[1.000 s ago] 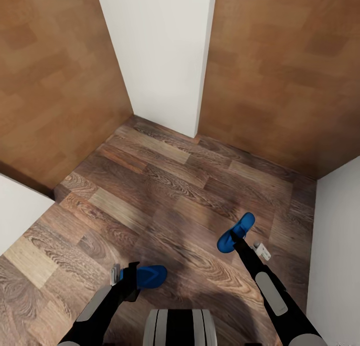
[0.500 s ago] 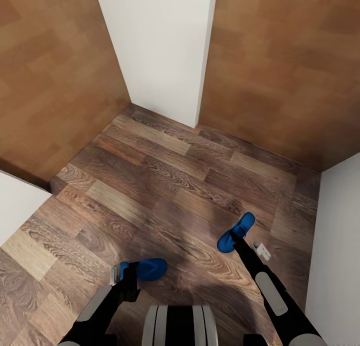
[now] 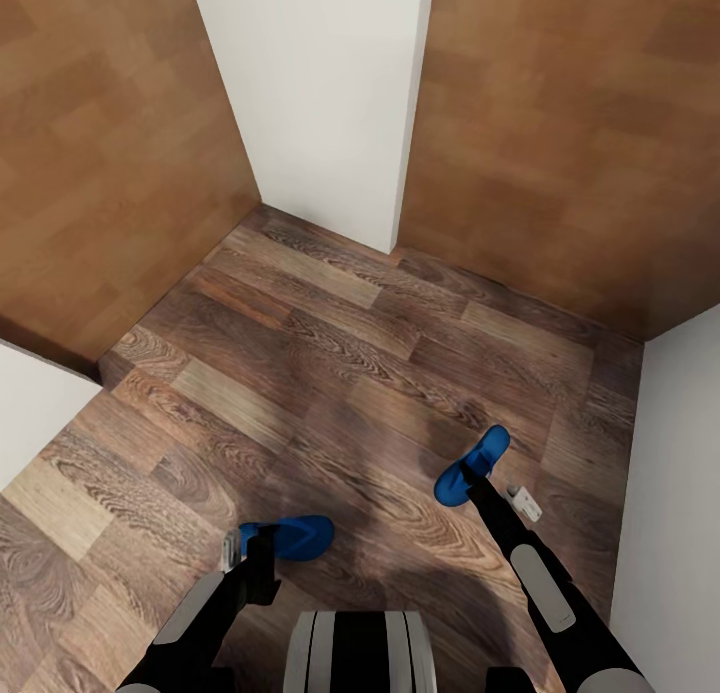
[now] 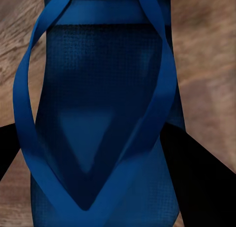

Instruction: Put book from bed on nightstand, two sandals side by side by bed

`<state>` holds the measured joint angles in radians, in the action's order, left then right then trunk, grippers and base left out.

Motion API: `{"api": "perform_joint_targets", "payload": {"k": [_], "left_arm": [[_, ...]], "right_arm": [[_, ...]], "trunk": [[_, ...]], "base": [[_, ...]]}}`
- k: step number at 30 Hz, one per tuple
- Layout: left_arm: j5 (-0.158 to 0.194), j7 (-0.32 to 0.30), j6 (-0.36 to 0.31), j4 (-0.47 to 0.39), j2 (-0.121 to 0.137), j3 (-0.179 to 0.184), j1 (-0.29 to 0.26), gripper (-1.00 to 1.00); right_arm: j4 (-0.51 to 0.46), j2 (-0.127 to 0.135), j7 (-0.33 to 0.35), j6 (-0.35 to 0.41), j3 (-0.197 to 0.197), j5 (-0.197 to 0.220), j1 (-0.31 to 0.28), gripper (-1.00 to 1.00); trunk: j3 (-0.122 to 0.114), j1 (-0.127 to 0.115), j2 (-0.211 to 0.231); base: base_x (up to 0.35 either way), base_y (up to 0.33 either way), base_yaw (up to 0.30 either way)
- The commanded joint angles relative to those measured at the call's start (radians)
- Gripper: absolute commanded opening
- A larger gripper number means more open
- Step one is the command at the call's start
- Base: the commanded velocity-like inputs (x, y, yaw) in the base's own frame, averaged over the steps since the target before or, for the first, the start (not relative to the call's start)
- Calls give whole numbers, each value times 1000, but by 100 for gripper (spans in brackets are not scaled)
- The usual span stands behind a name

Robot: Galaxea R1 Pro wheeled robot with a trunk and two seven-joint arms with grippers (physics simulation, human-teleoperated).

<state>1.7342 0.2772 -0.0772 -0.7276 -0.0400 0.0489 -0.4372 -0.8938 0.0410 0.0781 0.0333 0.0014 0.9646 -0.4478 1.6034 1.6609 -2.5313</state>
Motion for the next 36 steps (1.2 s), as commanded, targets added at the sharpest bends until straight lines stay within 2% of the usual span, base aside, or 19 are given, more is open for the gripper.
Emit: {"api": "perform_joint_targets", "payload": {"k": [1,25,36], "left_arm": [[4,5,-2,-1,0,0,0,100],[5,12,-4,-13,-5,-1,-15,100],[4,19,-6,-50,-4,-1,-31,100]], "right_arm": [[0,0,2,4,0,11,0,-100],[0,0,2,4,0,11,0,-100],[0,0,2,4,0,12,0,-100]], "trunk": [[1,0,0],[1,0,0],[1,0,0]], "base": [[0,0,0],[0,0,0],[0,0,0]]}}
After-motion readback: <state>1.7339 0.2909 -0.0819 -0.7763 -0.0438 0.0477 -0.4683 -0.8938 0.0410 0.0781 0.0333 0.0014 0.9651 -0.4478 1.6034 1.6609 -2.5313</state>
